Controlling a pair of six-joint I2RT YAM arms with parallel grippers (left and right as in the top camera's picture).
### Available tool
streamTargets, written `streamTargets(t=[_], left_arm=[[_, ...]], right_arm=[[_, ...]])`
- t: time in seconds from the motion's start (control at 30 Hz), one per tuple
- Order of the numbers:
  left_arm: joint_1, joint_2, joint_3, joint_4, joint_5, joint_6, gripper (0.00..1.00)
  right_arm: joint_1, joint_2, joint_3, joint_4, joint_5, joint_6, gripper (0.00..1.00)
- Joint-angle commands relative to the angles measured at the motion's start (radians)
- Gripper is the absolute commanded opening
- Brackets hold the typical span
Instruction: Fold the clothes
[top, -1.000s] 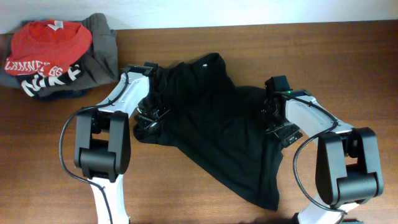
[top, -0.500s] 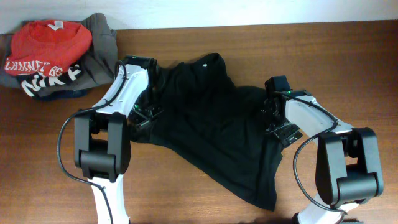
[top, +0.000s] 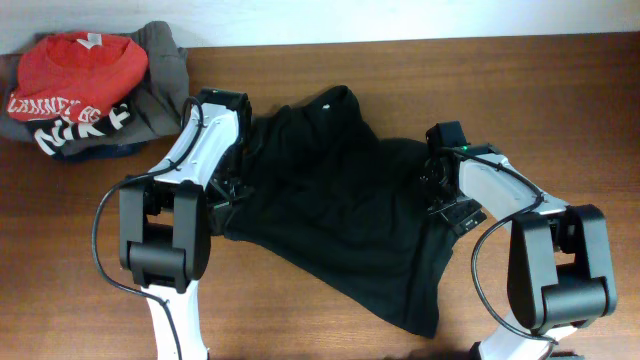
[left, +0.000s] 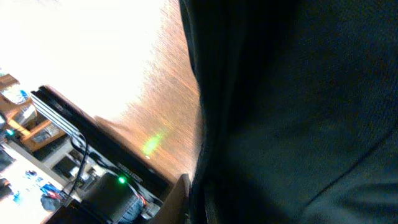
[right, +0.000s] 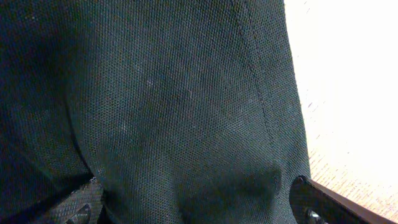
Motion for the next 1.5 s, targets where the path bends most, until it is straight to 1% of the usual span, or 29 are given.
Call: streamTargets(t=[0.0, 0.03, 0.07, 0.1, 0.13, 0.2, 0.3, 0.33, 0.37, 0.4, 0.43, 0.53, 0.6, 0.83, 0.9, 0.97, 1.2, 1.27, 1.33, 1.47], left_arm=[[0.002, 0.0, 0.012, 0.005, -0.094, 0.008, 0.33], [0.002, 0.0, 0.012, 0.006, -0.108, 0.008, 0.39], [0.002, -0.001, 0.013, 0.006, -0.129, 0.008, 0.73], [0.002, -0.002, 0.013, 0.006, -0.131, 0.009, 0.98], [0.002, -0.002, 0.013, 0.006, -0.133, 0.009, 0.99], [0.002, -0.002, 0.018, 0.01, -0.146, 0.009, 0.99], [0.002, -0.002, 0.056, 0.056, -0.154, 0.018, 0.99], [0.002, -0.002, 0.075, 0.074, -0.154, 0.035, 0.99], [0.0, -0.002, 0.117, 0.14, -0.14, 0.102, 0.99], [0.0, -0.002, 0.143, 0.204, -0.095, 0.166, 0.99], [0.001, -0.002, 0.167, 0.272, -0.009, 0.232, 0.99], [0.008, -0.002, 0.18, 0.403, 0.154, 0.293, 0.99], [0.009, 0.0, 0.18, 0.487, 0.216, 0.297, 0.99], [0.009, 0.004, 0.18, 0.661, 0.228, 0.297, 0.99], [0.009, 0.007, 0.18, 0.68, 0.248, 0.297, 0.98], [0.009, 0.013, 0.18, 0.657, 0.273, 0.296, 0.97], [0.008, 0.066, 0.18, 0.623, 0.281, 0.27, 0.99], [0.011, 0.111, 0.18, 0.647, 0.281, 0.271, 0.99], [0.011, 0.136, 0.18, 0.677, 0.292, 0.306, 0.99], [0.011, 0.138, 0.18, 0.721, 0.291, 0.32, 0.99]], right_arm=[[-0.009, -0.003, 0.0, 0.0, 0.006, 0.004, 0.99], [-0.009, -0.003, 0.0, 0.0, 0.006, 0.004, 0.99], [-0.009, -0.003, 0.0, 0.0, 0.006, 0.004, 0.99], [-0.009, -0.003, 0.0, 0.0, 0.006, 0.004, 0.99], [-0.009, -0.003, 0.0, 0.002, 0.006, 0.004, 0.99], [-0.009, -0.003, 0.0, 0.003, 0.006, 0.004, 0.99], [-0.009, -0.003, 0.0, 0.004, 0.005, 0.005, 0.99], [-0.009, -0.003, 0.0, 0.005, 0.005, 0.005, 0.99], [-0.009, -0.003, 0.0, 0.007, 0.005, 0.004, 0.99], [-0.009, -0.003, 0.0, 0.008, 0.005, 0.005, 0.99], [-0.009, -0.003, 0.0, 0.008, 0.005, 0.004, 0.99], [-0.009, -0.003, 0.0, 0.007, 0.005, 0.004, 0.99], [-0.009, -0.003, 0.0, 0.007, 0.006, 0.004, 0.99], [-0.009, -0.003, 0.0, 0.007, 0.005, 0.004, 0.99], [-0.009, -0.003, 0.0, 0.007, 0.005, 0.004, 0.99], [-0.009, -0.003, 0.0, 0.007, 0.005, 0.004, 0.99], [-0.009, -0.003, 0.0, 0.006, 0.005, 0.004, 0.99], [-0.009, -0.003, 0.0, 0.007, 0.005, 0.004, 0.99], [-0.009, -0.003, 0.0, 0.007, 0.005, 0.004, 0.99], [-0.009, -0.003, 0.0, 0.006, 0.006, 0.004, 0.99]])
